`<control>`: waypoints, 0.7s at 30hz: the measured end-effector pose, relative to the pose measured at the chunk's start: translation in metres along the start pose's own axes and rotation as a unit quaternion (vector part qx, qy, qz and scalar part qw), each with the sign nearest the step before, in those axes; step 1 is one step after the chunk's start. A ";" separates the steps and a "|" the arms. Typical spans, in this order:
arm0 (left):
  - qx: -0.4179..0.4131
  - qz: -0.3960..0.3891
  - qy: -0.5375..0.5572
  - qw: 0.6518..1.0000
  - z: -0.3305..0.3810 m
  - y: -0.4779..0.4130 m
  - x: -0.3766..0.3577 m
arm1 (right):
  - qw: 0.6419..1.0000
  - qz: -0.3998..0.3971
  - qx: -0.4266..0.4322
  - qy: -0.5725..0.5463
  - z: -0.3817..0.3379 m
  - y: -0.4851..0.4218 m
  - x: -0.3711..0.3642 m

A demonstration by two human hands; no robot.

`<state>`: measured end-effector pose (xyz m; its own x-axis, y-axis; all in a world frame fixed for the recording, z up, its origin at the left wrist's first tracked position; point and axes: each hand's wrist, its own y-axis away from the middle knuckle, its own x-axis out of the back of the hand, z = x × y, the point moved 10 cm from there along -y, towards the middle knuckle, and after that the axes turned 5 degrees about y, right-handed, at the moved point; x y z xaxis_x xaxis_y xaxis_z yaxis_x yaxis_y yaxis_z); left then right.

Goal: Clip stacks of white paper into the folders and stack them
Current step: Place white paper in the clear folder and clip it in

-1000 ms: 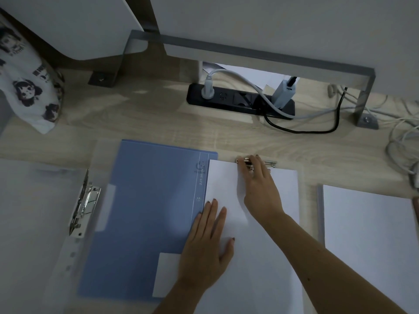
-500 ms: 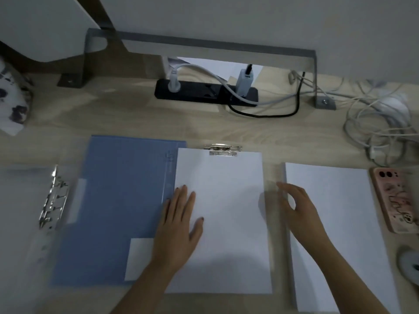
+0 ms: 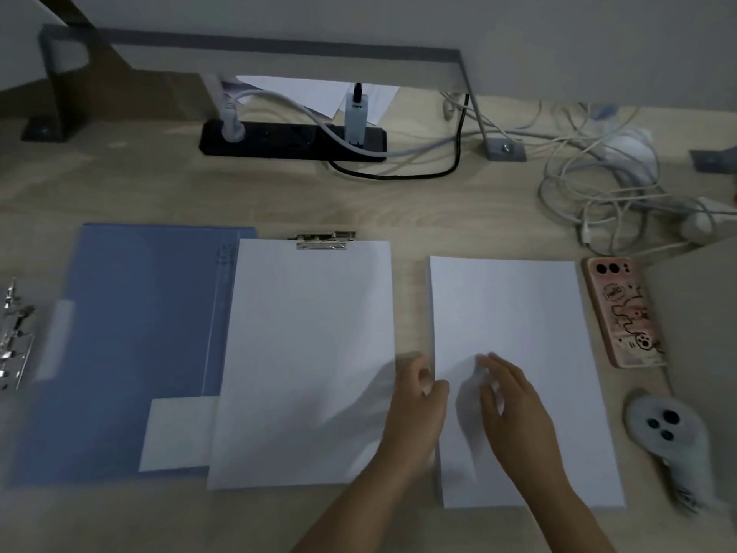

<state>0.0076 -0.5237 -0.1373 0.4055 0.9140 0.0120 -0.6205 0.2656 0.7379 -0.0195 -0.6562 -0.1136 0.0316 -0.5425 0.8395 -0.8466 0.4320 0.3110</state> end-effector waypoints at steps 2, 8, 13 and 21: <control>0.011 0.033 0.021 0.999 0.002 -0.006 0.005 | 1.000 -0.001 0.007 -0.001 0.001 -0.003 0.003; 0.059 0.031 0.042 0.997 0.008 -0.022 0.007 | 1.000 -0.009 0.023 0.001 0.002 -0.006 0.004; 0.042 0.030 0.060 0.997 0.002 -0.019 -0.003 | 1.000 -0.020 0.014 -0.015 0.003 -0.007 0.002; -0.110 -0.005 0.110 0.988 -0.002 -0.003 -0.024 | 0.991 -0.059 -0.016 -0.122 -0.003 0.000 0.006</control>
<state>-0.0010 -0.5461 -0.1410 0.2721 0.9490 -0.1594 -0.7579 0.3135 0.5722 -0.0172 -0.6574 -0.1074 -0.0030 -0.7471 0.6647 -0.8273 0.3753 0.4181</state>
